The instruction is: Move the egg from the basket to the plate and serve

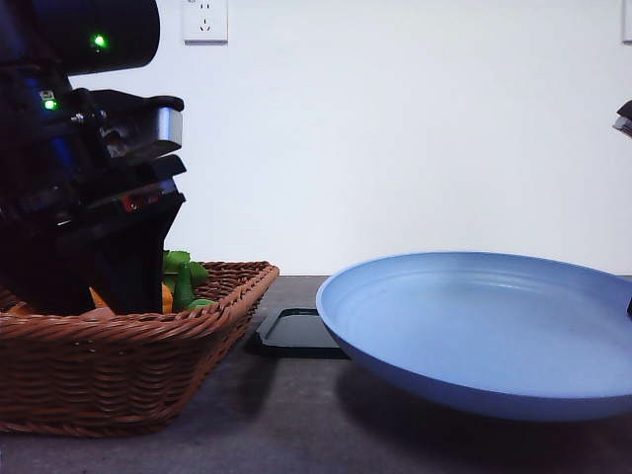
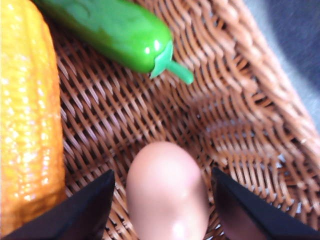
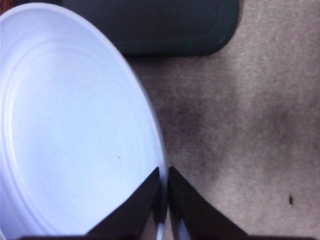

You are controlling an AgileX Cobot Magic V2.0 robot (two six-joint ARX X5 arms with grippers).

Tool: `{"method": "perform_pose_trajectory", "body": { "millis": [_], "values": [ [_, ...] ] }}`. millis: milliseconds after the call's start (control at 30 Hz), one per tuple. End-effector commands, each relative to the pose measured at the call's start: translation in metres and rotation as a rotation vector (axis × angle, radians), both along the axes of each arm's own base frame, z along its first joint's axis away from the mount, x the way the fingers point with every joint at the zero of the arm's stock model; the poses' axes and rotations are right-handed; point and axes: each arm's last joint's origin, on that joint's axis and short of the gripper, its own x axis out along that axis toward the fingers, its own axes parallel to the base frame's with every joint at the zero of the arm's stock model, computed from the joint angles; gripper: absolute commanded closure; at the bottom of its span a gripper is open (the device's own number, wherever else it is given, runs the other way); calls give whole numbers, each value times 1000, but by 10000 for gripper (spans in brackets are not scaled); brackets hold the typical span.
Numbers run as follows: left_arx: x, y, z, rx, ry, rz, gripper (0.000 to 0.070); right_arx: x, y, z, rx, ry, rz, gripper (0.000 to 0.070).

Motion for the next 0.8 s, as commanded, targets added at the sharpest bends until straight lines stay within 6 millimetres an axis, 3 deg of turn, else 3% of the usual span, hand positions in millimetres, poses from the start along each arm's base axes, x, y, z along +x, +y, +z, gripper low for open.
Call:
{"method": "perform_pose_trajectory", "body": {
  "millis": [0, 400, 600, 767],
  "values": [
    [3, -5, 1, 2, -5, -19, 315, 1, 1, 1, 2, -10, 7, 700],
    [3, -5, 1, 7, -3, -26, 531, 1, 1, 1, 2, -10, 7, 700],
    [5, -6, 10, 13, 2, -30, 535, 1, 1, 1, 2, -9, 8, 700],
    [13, -14, 45, -32, -18, -41, 535, 1, 1, 0, 9, -1, 12, 700]
  ]
}}
